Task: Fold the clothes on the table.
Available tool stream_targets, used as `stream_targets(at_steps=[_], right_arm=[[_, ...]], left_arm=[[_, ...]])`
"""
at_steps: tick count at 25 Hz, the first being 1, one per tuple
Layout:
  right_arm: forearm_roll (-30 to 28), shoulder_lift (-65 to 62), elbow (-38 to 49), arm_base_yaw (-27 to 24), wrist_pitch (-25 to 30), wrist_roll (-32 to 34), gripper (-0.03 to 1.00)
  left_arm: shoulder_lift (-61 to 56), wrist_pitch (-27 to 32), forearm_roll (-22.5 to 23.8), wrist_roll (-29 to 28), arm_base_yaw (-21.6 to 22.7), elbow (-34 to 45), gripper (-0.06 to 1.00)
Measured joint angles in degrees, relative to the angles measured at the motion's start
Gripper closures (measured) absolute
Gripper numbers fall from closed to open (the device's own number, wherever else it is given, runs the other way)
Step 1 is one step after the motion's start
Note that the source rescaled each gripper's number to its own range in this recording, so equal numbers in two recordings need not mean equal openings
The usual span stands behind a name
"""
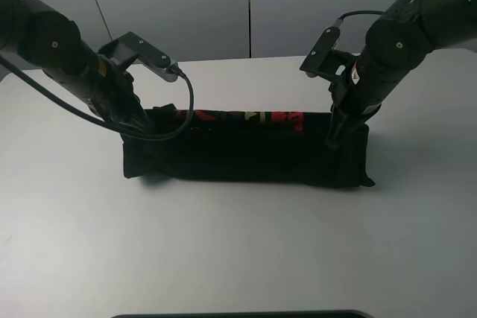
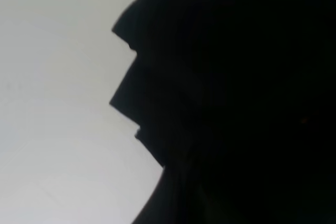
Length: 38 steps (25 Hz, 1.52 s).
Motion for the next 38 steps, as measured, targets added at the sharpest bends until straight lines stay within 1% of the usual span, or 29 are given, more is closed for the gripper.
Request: stream_targets(at_steps=[1,2,3,4,5,6,7,8,9,10,11,13,16,18,21,24,27,29,31,33,38], right_arm=[[-3.7,0.3,0.0,0.0,-0.1,4.0,0.97],[-6.7,0.3,0.0,0.0,-0.1,7.5,0.95],[-10.4,0.4,0.0,0.0,-0.1,11.7,0.91],[-12.2,0.4,0.0,0.0,-0.2,14.1,0.83],[-13.7,0.4,0.0,0.0,-0.5,16.1,0.73],[-14.5,0.4,0.0,0.0,-0.7,18.7,0.57],[-15.0,0.4,0.0,0.0,-0.9,20.8,0.36],[-15.3,0.4,0.0,0.0,-1.0,23.7,0.15],[-15.4,0.4,0.0,0.0,-0.9,26.4,0.06],[-15.6,0.4,0.0,0.0,-0.5,28.6,0.01],[-15.7,0.4,0.0,0.0,-0.1,30.1,-0.01],[-15.8,0.4,0.0,0.0,1.5,32.7,-0.03],[-14.7,-0.2,0.0,0.0,3.0,35.3,-0.03],[-12.0,-1.3,0.0,0.0,3.4,35.7,-0.03],[-4.5,-1.7,-1.0,0.0,6.3,34.1,-0.03],[5.0,-1.7,-2.3,-1.5,8.9,29.8,-0.03],[14.5,-1.7,-3.2,-4.7,10.3,23.9,-0.03],[18.7,-1.7,-3.4,-6.5,10.5,20.6,-0.03],[20.6,-1.7,-3.4,-7.1,10.9,19.0,-0.03],[21.2,-1.7,-3.4,-7.1,11.2,18.5,-0.03],[21.8,0.3,-3.6,-7.1,11.3,19.7,-0.03]], left_arm=[[0.0,-1.8,0.5,-0.3,0.0,0.0,0.89],[0.1,-2.9,0.8,-0.6,0.1,0.0,0.84],[0.1,-4.2,1.1,-0.9,0.1,0.0,0.77],[0.1,-5.2,1.2,-1.2,0.1,0.0,0.70],[0.1,-5.9,1.5,-1.8,0.1,0.0,0.61],[0.1,-6.4,1.5,-2.6,0.1,0.0,0.50],[0.1,-6.9,1.6,-3.4,0.1,0.0,0.40],[0.1,-7.2,1.7,-4.8,0.1,0.0,0.27],[0.1,-7.4,1.8,-6.6,0.1,0.0,0.14],[0.1,-7.4,1.8,-8.8,0.1,0.0,0.03],[0.1,-7.3,1.8,-10.7,0.1,0.0,-0.01],[0.1,-5.8,1.9,-14.8,0.1,0.0,-0.02],[0.1,0.7,1.3,-17.4,0.1,-1.7,-0.02],[0.1,6.2,0.3,-17.9,0.1,-3.6,-0.02],[0.1,12.3,-1.6,-18.0,0.2,-6.3,-0.02],[0.2,13.4,-4.3,-17.9,1.2,-7.1,-0.02],[1.9,14.3,-5.2,-17.6,3.3,-7.5,-0.02],[3.5,14.8,-6.1,-16.7,4.5,-7.5,-0.02],[5.6,14.9,-7.6,-14.9,5.3,-7.5,-0.02],[7.6,14.6,-8.4,-13.9,5.6,-7.5,-0.02],[10.6,12.5,-9.4,-13.3,5.8,-7.6,-0.02]])
